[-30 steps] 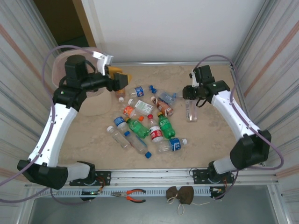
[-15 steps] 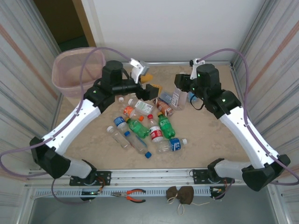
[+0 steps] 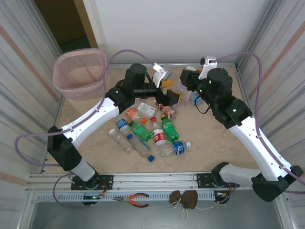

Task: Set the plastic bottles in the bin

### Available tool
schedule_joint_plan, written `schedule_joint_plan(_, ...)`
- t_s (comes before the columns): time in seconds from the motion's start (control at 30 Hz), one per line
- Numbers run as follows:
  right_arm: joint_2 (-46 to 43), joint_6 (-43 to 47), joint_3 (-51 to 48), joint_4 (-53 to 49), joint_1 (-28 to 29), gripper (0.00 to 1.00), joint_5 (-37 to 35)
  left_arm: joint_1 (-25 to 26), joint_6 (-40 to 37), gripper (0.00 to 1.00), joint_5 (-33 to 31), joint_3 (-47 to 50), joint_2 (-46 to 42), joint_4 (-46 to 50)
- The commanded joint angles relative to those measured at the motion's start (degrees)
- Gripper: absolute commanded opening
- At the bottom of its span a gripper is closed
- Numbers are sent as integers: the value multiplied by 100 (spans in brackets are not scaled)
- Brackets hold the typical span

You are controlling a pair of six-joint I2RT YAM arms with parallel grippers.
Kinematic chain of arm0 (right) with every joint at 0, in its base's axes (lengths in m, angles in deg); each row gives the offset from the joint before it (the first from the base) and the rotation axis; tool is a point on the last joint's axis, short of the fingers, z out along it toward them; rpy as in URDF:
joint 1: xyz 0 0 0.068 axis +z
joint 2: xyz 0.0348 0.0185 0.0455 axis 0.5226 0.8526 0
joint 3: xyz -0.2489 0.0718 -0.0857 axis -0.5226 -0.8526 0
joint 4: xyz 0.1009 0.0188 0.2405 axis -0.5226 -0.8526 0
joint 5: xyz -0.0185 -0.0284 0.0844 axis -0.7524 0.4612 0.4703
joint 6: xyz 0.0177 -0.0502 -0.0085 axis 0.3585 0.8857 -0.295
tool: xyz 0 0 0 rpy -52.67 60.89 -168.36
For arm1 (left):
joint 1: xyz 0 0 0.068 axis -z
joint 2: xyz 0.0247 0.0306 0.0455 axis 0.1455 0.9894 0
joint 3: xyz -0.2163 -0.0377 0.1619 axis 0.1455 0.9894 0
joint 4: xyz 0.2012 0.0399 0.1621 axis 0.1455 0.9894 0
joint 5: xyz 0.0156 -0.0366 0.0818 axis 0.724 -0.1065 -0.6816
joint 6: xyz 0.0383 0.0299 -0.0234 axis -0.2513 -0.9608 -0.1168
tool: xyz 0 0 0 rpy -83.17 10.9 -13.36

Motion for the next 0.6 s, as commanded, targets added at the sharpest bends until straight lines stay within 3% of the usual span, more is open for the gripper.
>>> schedule_joint_plan(0.0,-94,-121,-84,221,89,38,-98,104,157,96,66,-323,101,-285)
schedule_joint_plan(0.3,-103,-64,-56,242,126,38,-114,243,179,90,189,-636,356,-295)
schedule_joint_plan(0.57,-102,-54,-47,217,127,38,-57,337,79,77,325,-890,518,-140)
